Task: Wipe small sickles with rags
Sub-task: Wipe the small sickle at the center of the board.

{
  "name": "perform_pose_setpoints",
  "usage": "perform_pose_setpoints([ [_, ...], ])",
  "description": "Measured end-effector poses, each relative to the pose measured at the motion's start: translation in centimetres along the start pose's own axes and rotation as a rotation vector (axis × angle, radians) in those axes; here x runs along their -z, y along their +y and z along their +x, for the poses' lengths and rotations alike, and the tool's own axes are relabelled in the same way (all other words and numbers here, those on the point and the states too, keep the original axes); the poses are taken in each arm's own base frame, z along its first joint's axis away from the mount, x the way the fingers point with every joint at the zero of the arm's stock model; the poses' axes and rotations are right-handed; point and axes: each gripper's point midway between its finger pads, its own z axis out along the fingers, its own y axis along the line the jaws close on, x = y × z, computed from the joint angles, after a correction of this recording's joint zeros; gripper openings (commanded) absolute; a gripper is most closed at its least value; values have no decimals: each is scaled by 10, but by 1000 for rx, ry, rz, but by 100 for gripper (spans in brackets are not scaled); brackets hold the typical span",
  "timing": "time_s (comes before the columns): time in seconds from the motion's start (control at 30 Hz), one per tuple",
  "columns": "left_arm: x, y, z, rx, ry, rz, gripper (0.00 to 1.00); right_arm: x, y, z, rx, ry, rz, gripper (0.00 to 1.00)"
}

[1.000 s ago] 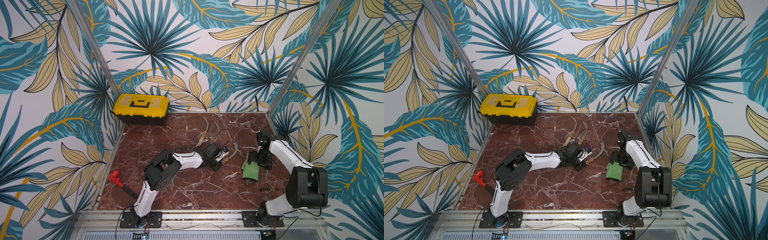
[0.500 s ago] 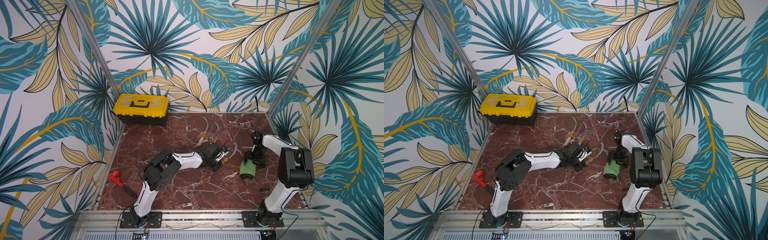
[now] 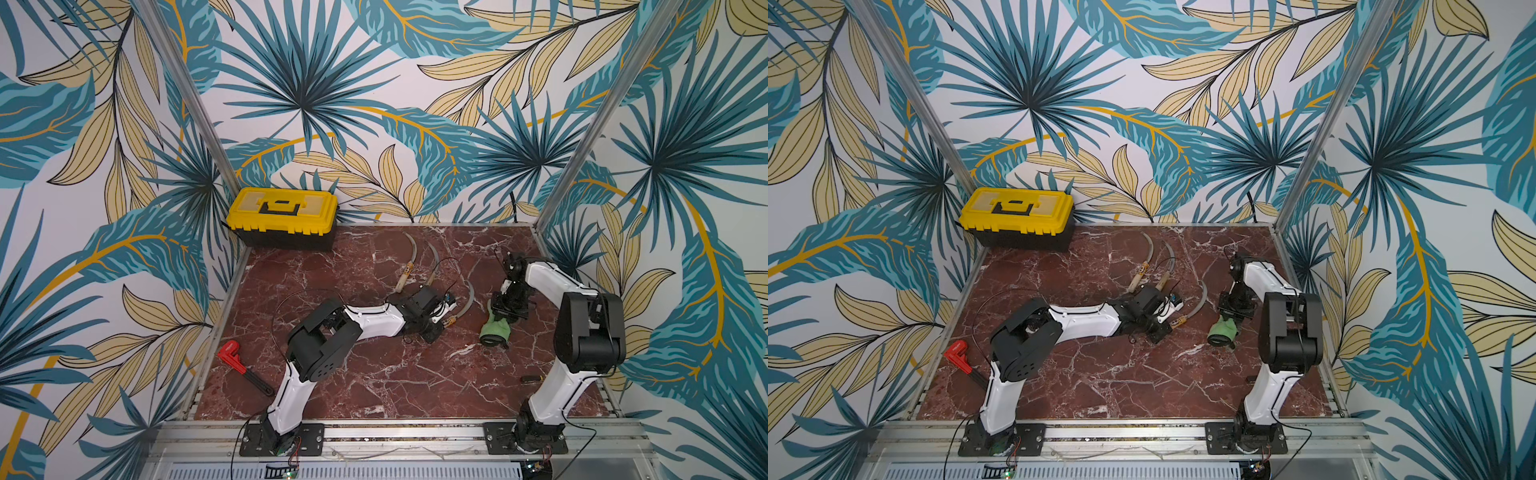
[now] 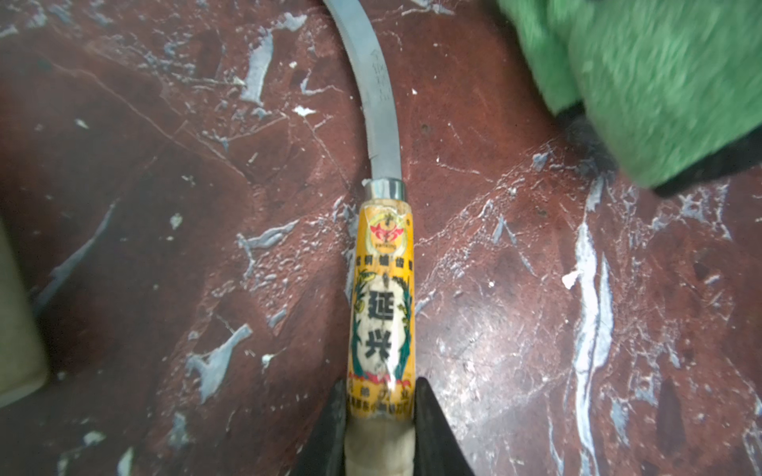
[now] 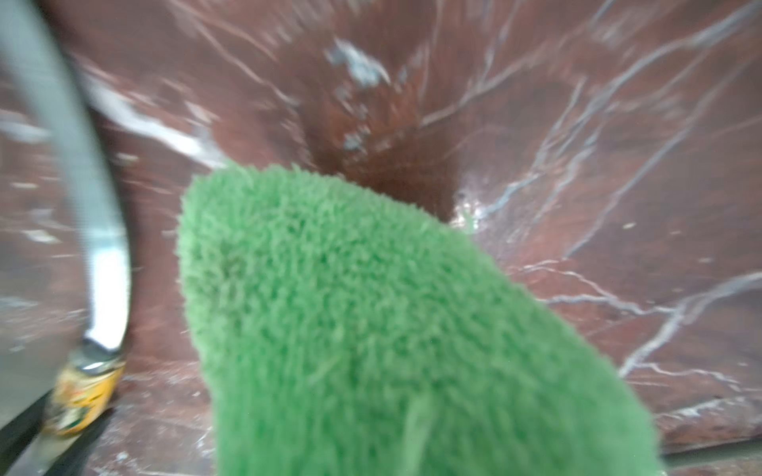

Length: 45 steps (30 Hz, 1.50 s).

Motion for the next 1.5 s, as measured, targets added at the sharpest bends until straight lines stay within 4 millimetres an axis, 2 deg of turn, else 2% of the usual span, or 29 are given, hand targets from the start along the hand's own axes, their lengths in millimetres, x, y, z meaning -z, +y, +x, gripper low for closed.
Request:
perform_pose_setpoints([
  [0.17,8,-8,13,-44,21,10,0,43,9,-22,36,-98,-18,12],
  [0.3,10,-16,18,-70,30,21,0,53,15,-34,61,-113,-12,11],
  [0.4,9,-18,18,-73,30,22,0,45,22,-45,80,-92,-3,11],
  [0.53,9,-18,18,-69,29,24,0,17,36,-57,111,-31,16,11],
  [0.77,9,-19,18,-62,21,28,0,-18,62,-63,169,46,41,11],
  [1.1,9,-19,17,-51,8,27,0,-31,65,-49,205,69,115,9],
  [1.37,9,-20,16,-26,0,31,0,-33,84,1,255,52,164,9],
  [1.5,10,-20,17,-22,-7,33,0,-31,91,17,245,35,136,9],
])
